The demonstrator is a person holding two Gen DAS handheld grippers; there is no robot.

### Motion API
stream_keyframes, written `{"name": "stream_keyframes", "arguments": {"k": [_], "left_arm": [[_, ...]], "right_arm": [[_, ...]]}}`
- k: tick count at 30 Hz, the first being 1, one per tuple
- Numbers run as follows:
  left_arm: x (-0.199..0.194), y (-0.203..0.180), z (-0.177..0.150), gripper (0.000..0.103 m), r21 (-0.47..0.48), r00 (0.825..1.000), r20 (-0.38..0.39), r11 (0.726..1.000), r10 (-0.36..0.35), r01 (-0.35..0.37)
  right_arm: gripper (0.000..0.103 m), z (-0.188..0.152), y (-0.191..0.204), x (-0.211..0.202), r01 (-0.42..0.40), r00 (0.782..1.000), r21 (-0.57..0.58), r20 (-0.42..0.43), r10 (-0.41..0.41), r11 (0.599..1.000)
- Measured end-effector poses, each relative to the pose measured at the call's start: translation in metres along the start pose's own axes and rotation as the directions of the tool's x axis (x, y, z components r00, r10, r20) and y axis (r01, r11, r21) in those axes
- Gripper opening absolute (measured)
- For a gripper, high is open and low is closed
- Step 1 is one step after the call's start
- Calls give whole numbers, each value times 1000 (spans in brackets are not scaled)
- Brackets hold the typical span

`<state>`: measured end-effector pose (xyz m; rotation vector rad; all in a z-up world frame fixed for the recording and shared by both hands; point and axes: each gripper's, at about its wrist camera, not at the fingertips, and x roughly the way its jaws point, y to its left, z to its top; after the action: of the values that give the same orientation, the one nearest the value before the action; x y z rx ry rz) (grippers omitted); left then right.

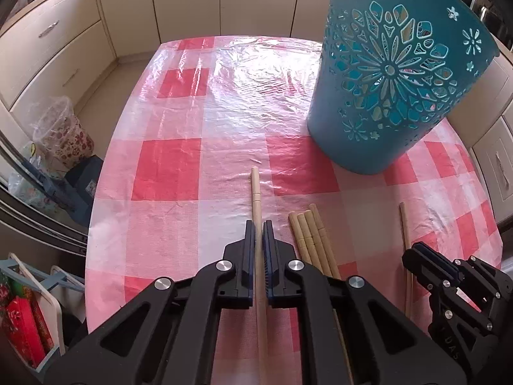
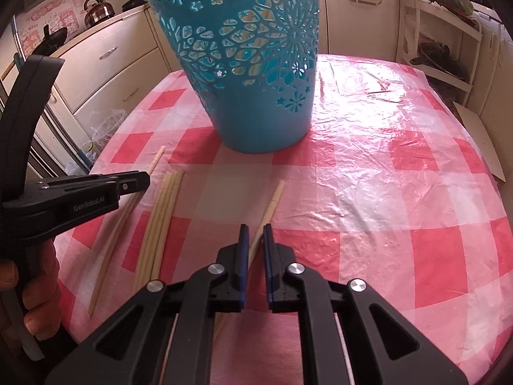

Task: Organize utensils
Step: 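Close the left tool on a chopstick from the pile, then drop the chopstick into the cup with the left tool while the right tool grasps another chopstick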

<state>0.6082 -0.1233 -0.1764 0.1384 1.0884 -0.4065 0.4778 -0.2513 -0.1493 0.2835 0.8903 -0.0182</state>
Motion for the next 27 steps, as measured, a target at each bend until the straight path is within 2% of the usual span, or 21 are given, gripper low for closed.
{"name": "stream_keyframes", "arguments": {"k": [3, 5, 6, 9, 10, 13, 15, 17, 19, 20, 24, 27], "left_arm": [[-3, -2, -3, 5, 17, 1000, -5, 1000, 5, -5], [-2, -1, -3, 6, 15, 1000, -20, 1000, 9, -9], [-1, 0, -3, 6, 20, 1000, -23, 1000, 20, -19], [0, -7, -1, 6, 62, 998, -22, 997, 53, -52], [0, -8, -1, 5, 71, 998, -21, 996, 55, -54], [-10, -3, -1, 5, 49, 1000, 3, 999, 2, -2], [-31, 3, -2, 5, 23, 996, 66, 998, -54, 52], [-56, 11, 0, 5, -3, 984, 132, 993, -117, 119], [-86, 14, 4, 5, -7, 964, 212, 986, -162, 168], [-103, 16, 10, 5, -6, 948, 257, 980, -190, 198], [-159, 15, 38, 5, 14, 864, 414, 951, -285, 308], [-185, 2, 64, 5, 46, 808, 503, 943, -308, 330]], "right_arm": [[8, 1, -5, -1, -16, 1000, 22, -11, 16, 1000], [17, 2, -8, -1, -23, 1000, 32, -14, 24, 999], [17, 3, -7, 0, -21, 1000, 25, -16, 22, 999], [16, 2, 0, 1, 14, 1000, -31, -18, -15, 999], [9, 3, 1, 1, 25, 999, -42, -19, -26, 999], [6, 2, -3, 1, 17, 1000, -30, -26, -17, 999], [6, 1, -3, 0, 21, 999, -34, -26, -22, 999], [6, 0, -1, 0, 32, 999, -43, -23, -34, 999], [6, 0, 0, 0, 37, 999, -43, -22, -38, 998], [6, 0, 1, 0, 39, 999, -43, -21, -40, 998], [6, -1, 3, 0, 43, 999, -38, -19, -43, 998], [6, -2, 3, -1, 40, 999, -32, -18, -41, 999]]}}
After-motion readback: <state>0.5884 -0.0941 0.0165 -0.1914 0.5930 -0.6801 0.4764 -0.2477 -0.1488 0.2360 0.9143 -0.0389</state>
